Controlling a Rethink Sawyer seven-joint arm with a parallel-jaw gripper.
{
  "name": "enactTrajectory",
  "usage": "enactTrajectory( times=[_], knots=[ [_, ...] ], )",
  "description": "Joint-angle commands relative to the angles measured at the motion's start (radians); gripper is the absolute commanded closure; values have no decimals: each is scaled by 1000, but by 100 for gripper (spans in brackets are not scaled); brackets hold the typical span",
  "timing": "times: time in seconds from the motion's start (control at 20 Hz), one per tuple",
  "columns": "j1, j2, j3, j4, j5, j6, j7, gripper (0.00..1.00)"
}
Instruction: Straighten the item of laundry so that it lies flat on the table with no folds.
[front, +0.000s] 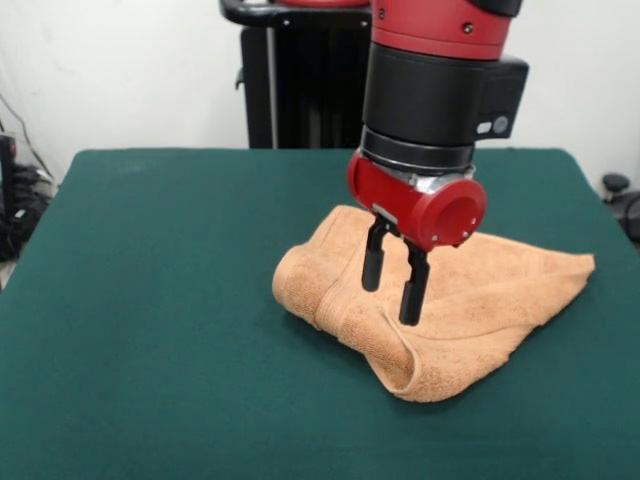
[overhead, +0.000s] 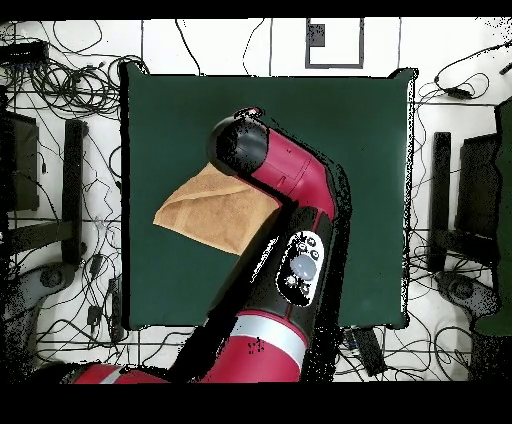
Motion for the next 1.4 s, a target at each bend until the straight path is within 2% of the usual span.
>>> enactTrajectory(
  times=[0.05, 0.5, 0.9, 1.4],
  knots=[
    [-23, 81, 172, 86, 12, -54, 142, 0],
    [-54, 86, 220, 112, -1, -104, 123, 0],
    [-45, 87, 225, 116, -11, -118, 135, 0],
    [-55, 32, 235, 178, -27, -102, 106, 0]
  ],
)
